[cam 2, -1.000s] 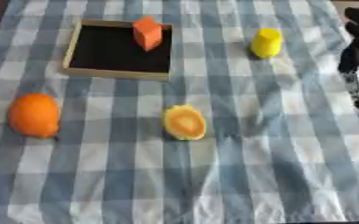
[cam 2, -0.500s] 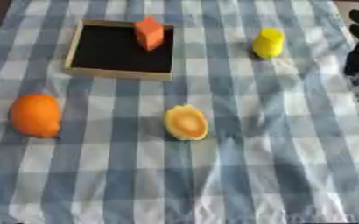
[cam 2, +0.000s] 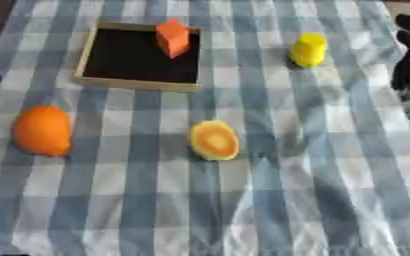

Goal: Pick up objects on the table and place them in the box.

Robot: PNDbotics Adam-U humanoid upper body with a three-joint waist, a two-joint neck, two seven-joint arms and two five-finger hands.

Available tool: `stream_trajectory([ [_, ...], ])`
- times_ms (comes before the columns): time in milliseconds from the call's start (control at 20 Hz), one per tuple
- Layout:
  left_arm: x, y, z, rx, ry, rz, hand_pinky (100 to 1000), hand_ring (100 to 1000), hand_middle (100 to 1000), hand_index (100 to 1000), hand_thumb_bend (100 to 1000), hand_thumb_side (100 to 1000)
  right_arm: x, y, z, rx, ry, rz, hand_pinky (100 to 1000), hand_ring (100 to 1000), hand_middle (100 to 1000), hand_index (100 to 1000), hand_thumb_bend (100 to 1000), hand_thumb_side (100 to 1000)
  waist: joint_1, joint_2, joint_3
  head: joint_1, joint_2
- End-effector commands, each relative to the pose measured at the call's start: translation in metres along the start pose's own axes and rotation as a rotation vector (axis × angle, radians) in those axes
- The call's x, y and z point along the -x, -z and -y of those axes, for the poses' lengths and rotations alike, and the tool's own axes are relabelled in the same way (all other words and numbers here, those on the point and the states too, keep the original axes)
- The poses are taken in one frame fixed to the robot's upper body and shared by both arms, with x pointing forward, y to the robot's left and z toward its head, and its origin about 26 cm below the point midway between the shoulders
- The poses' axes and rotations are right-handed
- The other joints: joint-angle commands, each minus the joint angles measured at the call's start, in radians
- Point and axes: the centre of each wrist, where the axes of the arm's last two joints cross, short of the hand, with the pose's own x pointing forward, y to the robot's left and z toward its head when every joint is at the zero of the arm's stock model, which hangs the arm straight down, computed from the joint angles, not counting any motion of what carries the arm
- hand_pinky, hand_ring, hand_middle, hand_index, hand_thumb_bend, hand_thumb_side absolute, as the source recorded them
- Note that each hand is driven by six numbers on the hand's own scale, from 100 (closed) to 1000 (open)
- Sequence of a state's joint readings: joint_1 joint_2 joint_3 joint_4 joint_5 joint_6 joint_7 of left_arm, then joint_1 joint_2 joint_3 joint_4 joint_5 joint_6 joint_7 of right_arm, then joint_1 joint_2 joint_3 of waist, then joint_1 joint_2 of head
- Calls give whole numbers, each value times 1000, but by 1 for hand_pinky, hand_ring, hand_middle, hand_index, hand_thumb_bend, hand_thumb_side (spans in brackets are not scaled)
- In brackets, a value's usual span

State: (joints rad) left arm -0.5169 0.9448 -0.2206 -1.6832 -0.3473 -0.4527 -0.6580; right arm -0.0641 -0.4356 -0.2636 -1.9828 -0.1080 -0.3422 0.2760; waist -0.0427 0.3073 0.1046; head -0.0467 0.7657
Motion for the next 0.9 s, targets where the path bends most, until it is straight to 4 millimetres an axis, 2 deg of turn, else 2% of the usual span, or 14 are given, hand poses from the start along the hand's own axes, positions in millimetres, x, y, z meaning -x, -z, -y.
stream_trajectory([
  [50,0,4,-4,67,80,30,873,883,785,949,252,478,-5,3,3,-15,-12,22,1000,1000,339,893,100,470,-2,-24,-1,3,4],
  [150,-1,10,-1,64,81,32,869,882,786,951,226,503,-5,3,3,-17,-10,21,1000,1000,339,893,100,470,-2,-23,-1,5,4],
  [300,0,18,2,74,76,32,874,887,795,954,240,526,-5,4,2,-18,-7,20,1000,1000,338,893,100,470,-2,-22,0,7,4],
  [600,4,27,6,113,82,0,895,903,819,966,294,509,-5,4,1,-23,-2,11,1000,1000,337,894,100,470,1,-20,2,11,4],
  [700,6,30,6,112,85,-18,897,904,820,966,316,470,-5,4,1,-24,0,10,1000,1000,336,894,100,470,2,-20,3,14,4],
  [900,7,36,7,93,90,-31,893,902,817,963,298,460,-5,4,-1,-34,4,4,1000,1000,335,895,100,470,3,-18,4,24,4],
])
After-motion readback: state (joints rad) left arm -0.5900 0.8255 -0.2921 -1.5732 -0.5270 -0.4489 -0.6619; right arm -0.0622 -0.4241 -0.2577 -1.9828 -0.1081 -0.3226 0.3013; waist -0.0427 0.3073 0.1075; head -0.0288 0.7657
